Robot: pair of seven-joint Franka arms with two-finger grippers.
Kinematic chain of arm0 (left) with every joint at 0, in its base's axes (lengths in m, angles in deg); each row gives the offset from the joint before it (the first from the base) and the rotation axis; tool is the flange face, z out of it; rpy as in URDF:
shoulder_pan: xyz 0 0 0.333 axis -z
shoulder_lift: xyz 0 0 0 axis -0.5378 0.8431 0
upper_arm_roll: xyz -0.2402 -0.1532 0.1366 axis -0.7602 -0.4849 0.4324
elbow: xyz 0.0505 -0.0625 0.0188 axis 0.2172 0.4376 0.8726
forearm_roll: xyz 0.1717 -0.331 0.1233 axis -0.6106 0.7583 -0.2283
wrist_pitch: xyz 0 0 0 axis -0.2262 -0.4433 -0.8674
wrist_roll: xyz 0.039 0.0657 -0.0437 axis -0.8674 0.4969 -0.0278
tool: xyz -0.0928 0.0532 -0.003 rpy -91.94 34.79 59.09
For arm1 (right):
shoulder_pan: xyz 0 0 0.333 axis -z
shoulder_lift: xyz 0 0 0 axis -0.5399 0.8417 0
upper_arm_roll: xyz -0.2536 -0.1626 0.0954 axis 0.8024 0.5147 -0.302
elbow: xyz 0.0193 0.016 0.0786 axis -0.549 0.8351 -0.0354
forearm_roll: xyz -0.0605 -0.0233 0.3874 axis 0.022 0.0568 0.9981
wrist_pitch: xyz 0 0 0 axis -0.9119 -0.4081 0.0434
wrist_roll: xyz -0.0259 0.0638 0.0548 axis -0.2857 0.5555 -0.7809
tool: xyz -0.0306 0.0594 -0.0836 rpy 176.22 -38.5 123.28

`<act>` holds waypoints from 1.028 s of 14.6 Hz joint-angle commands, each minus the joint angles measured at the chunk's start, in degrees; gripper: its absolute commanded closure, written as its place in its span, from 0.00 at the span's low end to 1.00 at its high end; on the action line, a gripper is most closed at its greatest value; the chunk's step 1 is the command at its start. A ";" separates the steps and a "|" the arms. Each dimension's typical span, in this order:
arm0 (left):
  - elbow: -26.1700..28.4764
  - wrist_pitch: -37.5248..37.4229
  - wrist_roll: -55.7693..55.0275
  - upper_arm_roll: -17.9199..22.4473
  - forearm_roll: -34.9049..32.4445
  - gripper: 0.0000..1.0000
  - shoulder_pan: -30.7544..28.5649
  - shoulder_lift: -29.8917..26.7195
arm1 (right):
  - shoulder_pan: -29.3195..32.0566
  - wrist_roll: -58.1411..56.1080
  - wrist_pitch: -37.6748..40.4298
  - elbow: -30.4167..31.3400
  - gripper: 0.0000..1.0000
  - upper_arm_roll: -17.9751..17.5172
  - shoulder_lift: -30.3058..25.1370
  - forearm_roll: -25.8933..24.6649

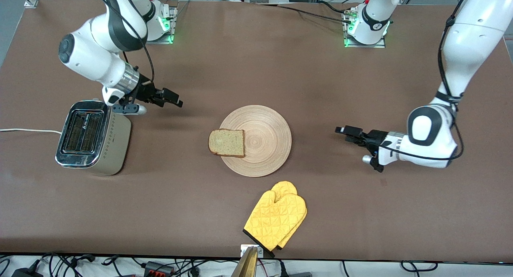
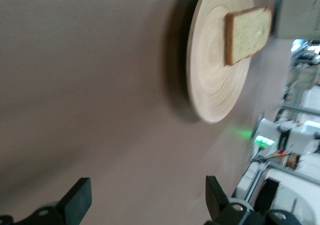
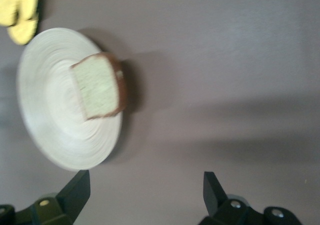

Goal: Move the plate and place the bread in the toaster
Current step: 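Release the plate with the left gripper while the right gripper reaches the bread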

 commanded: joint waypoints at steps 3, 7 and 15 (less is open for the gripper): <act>-9.52 -15.86 -11.69 -0.50 -15.06 0.00 0.82 -5.00 | -4.83 -0.39 -8.75 -5.37 0.00 0.32 11.39 4.18; -15.68 -24.14 -20.83 -0.85 -26.49 0.00 3.80 -9.92 | -7.37 -1.36 -8.57 -10.82 0.00 -0.03 15.43 10.71; -21.21 -25.91 -21.55 -0.77 -34.25 0.00 3.90 -19.33 | -9.13 -2.41 -14.72 -19.18 0.00 -1.51 24.50 10.88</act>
